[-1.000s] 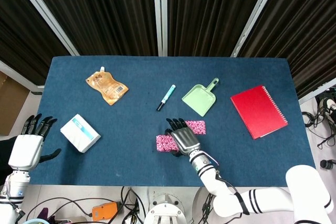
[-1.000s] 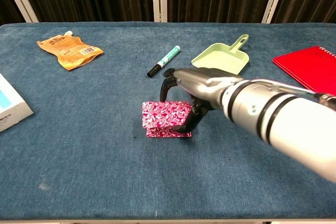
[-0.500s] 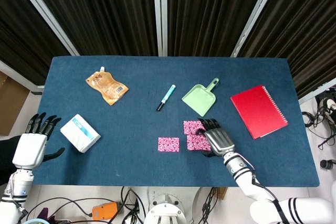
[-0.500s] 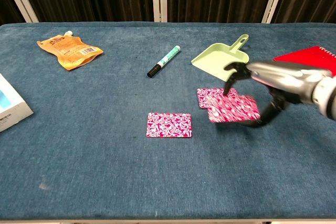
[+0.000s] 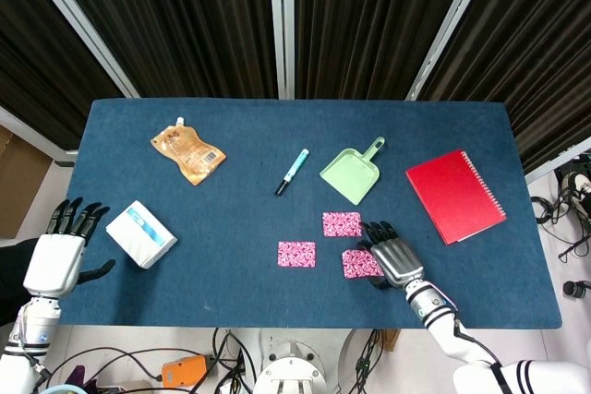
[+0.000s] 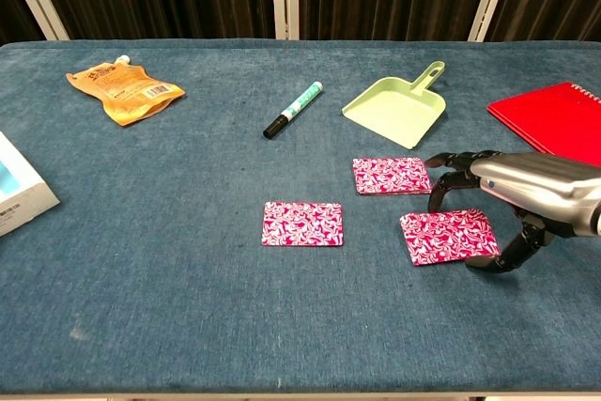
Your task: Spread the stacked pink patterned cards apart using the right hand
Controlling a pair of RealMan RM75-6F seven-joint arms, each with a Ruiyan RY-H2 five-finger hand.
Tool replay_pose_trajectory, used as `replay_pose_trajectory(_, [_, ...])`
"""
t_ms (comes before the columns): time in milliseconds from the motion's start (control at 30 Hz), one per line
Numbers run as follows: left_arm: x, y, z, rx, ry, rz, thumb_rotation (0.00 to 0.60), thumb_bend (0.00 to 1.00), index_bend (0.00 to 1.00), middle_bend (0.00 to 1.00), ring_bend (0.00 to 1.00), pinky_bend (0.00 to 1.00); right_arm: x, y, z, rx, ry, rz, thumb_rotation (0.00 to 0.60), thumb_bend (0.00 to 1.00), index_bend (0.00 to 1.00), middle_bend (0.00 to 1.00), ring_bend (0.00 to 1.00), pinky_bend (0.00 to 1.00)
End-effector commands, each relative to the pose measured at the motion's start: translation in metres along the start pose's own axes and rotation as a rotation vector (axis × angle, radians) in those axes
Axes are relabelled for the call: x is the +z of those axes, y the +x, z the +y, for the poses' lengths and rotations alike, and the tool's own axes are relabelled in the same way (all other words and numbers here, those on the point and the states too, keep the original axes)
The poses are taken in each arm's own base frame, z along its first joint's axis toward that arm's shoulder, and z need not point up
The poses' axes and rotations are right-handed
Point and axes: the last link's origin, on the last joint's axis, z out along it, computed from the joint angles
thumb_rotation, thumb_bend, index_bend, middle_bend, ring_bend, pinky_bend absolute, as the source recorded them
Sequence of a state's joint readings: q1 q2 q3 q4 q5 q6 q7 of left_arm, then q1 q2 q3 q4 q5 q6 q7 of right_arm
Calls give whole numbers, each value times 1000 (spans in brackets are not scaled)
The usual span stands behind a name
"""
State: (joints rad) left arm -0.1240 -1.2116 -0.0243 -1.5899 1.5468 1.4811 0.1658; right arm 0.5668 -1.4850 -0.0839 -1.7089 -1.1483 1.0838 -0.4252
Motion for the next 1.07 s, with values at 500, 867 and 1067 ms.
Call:
replay_pose_trajectory(500, [3, 0, -6, -42, 28, 3, 600, 80, 155, 131, 0, 0, -56, 72, 52, 60, -107, 303, 600, 435, 221, 72, 0, 0])
replay_pose_trajectory(867, [-6, -6, -14, -79, 84, 2, 600, 80, 154, 131, 0, 0, -162, 72, 118, 150, -333, 527, 600, 434, 75, 68, 0, 0])
replay_pose_trajectory(1067, [-11, -8, -13, -89, 95, 4, 600, 80, 154, 131, 0, 0, -186, 63, 132, 225, -342, 531, 600, 435, 75, 60, 0, 0])
